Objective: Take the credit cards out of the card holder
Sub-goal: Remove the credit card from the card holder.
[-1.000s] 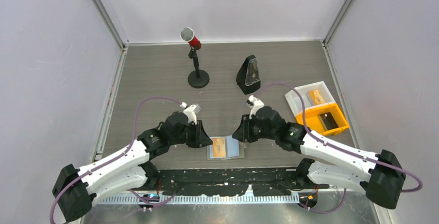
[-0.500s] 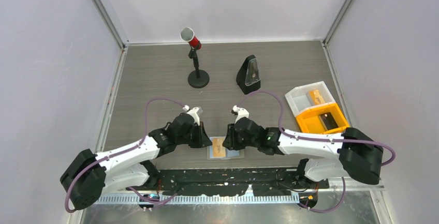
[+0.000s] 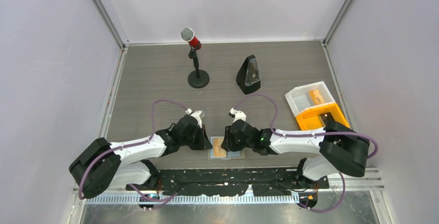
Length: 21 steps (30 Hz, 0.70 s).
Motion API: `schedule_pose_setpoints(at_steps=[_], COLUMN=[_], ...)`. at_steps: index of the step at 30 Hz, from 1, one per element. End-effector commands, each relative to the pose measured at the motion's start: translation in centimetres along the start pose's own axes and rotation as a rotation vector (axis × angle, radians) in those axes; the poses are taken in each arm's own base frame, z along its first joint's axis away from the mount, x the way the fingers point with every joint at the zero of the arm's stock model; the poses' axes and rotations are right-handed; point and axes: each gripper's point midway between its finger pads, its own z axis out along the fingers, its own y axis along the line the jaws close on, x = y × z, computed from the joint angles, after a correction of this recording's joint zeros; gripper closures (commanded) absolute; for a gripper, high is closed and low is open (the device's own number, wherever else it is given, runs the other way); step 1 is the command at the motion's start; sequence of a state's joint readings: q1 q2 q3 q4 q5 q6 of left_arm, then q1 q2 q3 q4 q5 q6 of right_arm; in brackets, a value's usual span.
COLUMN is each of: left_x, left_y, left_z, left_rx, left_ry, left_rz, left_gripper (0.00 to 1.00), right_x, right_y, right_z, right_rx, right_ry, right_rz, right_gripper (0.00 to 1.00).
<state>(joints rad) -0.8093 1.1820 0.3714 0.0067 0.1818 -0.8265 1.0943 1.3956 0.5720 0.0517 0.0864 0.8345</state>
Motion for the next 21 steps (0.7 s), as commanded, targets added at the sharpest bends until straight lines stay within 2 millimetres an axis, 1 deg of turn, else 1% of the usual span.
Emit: schedule_pose_setpoints(at_steps=[1, 3, 6, 11, 16, 18, 21], left_x=[-0.4, -0.3, 0.0, 0.1, 0.3, 0.5, 0.7], left_y=[0.0, 0.2, 0.5, 0.8, 1.1, 1.2, 1.4], left_z=[0.4, 0.5, 0.6, 0.7, 0.8, 0.9, 1.0], left_rx=[0.018, 0.012, 0.004, -0.01, -0.022, -0.029, -0.034], left_ry=[-0.025, -0.019, -0.011, -0.007, 0.003, 0.014, 0.024], left_rz=[0.019, 0.016, 0.016, 0.015, 0.011, 0.009, 0.007], left_gripper=[1.0, 1.0, 1.0, 1.0, 1.0, 1.0, 1.0], right_x=[-0.1, 0.2, 0.2, -0.4, -0.6, -0.6, -0.6], right_y=[0.3, -0.2, -0.5, -0.6, -0.6, -0.7, -0.9], right_z=[0.9, 1.1, 1.0, 0.2, -0.2, -0.2, -0.3], right_rx=[-0.016, -0.004, 0.008, 0.015, 0.017, 0.018, 0.027], right_ry=[-0.024, -0.022, -0.028, -0.054, -0.059, -0.063, -0.064], right_rz=[0.027, 0.034, 0.035, 0.032, 0.034, 0.035, 0.038], right_gripper=[0.66, 0.66, 0.66, 0.65, 0.66, 0.69, 0.7])
